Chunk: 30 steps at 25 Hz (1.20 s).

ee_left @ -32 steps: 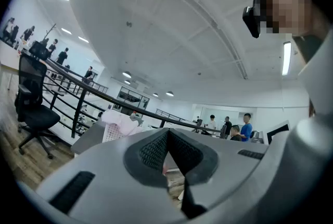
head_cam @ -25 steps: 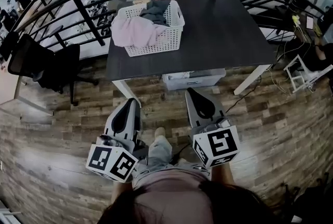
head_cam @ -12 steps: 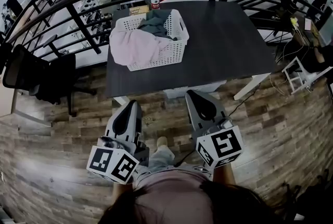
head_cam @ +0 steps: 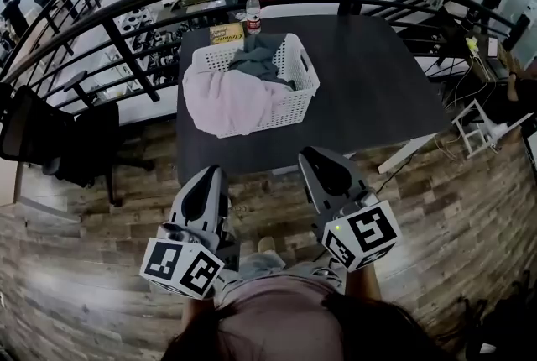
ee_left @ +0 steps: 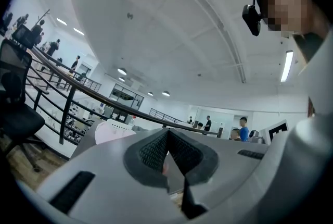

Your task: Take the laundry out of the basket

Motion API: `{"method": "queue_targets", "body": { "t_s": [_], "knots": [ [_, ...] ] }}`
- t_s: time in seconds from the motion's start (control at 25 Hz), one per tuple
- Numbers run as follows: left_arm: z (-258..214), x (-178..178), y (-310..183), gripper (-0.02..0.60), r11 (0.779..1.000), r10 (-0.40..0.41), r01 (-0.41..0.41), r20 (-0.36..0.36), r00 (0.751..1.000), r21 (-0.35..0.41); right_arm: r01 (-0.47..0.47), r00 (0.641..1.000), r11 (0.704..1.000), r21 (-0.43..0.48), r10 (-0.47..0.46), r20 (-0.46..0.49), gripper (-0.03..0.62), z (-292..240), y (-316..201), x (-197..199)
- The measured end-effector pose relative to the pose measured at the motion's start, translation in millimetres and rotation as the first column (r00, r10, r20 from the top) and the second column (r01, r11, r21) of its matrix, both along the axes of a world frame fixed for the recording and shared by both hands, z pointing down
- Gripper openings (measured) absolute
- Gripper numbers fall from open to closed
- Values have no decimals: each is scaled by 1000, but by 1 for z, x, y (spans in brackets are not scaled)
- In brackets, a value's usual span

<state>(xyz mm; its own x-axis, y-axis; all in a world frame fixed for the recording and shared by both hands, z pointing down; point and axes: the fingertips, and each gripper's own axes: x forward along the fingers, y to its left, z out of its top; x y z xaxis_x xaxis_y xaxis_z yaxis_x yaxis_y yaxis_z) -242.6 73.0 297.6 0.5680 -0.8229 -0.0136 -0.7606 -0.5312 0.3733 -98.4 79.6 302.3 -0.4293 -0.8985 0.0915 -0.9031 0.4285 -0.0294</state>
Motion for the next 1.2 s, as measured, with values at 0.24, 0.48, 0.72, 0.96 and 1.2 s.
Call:
{"method": "queue_targets", "body": {
  "t_s": [0.24, 0.48, 0.72, 0.96, 1.2],
  "knots": [
    [5, -15, -27, 0, 1000, 15, -15, -11, 1000, -2, -6, 1000, 1000, -12, 7, 15, 75, 1, -28, -11],
    [6, -27, -47, 0, 1000, 15, -15, -11, 1000, 0, -22, 1000, 1000, -19, 22, 11, 81, 4, -48, -18],
    [9, -31, -54, 0, 1000, 10, -10, -12, 1000, -3, -24, 1000, 999, -28, 25, 17, 91, 7, -57, -18],
    [13, -30, -68, 0, 1000, 4, -5, -27, 1000, -14, -22, 1000, 999, -37, 23, 19, 98, 11, -74, -15],
    [12, -29, -93, 0, 1000, -15, 15, -27, 1000, -9, -15, 999, 999, -45, 17, 27, 112, 13, -105, -7]
  ]
}}
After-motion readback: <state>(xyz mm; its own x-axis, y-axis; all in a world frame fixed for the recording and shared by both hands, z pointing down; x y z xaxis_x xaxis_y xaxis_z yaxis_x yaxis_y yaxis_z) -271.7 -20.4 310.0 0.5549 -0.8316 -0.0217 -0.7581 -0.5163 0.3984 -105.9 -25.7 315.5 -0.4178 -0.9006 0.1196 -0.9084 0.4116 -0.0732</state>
